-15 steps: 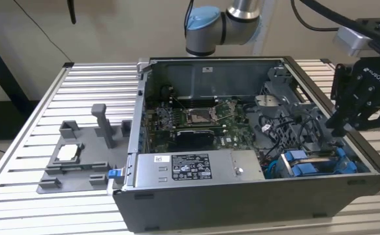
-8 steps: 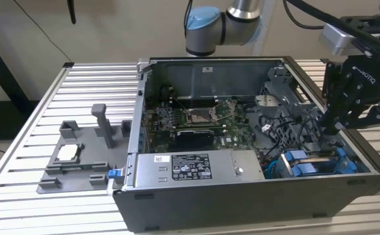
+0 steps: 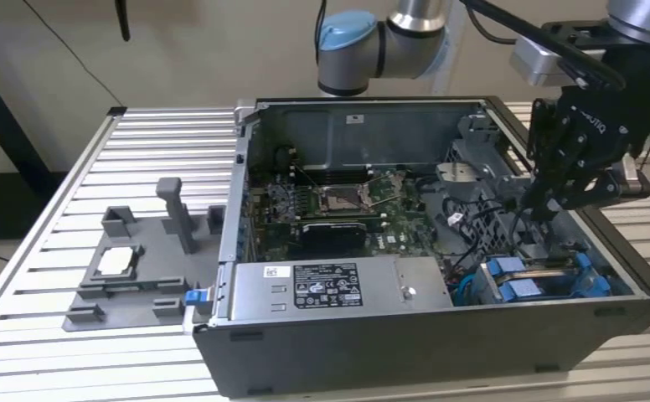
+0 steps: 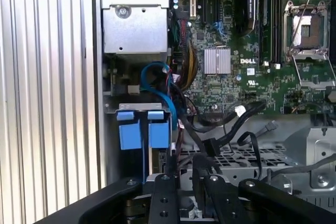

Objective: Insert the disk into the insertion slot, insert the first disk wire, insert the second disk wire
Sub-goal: 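Insert the second disk wire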

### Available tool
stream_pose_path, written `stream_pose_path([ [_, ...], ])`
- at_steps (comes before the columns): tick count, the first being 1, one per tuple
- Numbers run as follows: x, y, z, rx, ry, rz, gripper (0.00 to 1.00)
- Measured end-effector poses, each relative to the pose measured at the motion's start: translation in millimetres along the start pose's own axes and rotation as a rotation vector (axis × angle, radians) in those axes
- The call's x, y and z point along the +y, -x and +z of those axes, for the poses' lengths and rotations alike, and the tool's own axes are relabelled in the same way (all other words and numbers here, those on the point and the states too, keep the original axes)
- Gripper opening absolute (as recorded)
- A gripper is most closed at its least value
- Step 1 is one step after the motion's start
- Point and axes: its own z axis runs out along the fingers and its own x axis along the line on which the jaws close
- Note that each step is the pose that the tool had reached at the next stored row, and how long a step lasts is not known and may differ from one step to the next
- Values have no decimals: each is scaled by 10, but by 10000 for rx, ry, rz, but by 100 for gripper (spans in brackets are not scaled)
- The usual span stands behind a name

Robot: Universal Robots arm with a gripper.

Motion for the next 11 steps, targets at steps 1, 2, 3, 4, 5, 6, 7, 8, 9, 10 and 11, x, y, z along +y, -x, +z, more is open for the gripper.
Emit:
stream_pose_path([
  [1, 22, 10, -4, -1, -26, -1, 27],
  [2, 45, 19, -9, -1, -53, -2, 27],
  [3, 68, 29, -15, -1, -82, -4, 27],
  [4, 91, 40, -21, -2, -112, -5, 27],
  [5, 113, 49, -24, -4, -142, -6, 27],
  [6, 138, 62, -25, -4, -168, -7, 27],
  [7, 160, 76, -24, -5, -188, -8, 27],
  [8, 179, 91, -23, -6, -211, -9, 27],
  [9, 195, 105, -22, -7, -248, -11, 27],
  [10, 210, 117, -21, -8, -303, -15, 27],
  [11, 223, 126, -19, -10, -371, -19, 27],
])
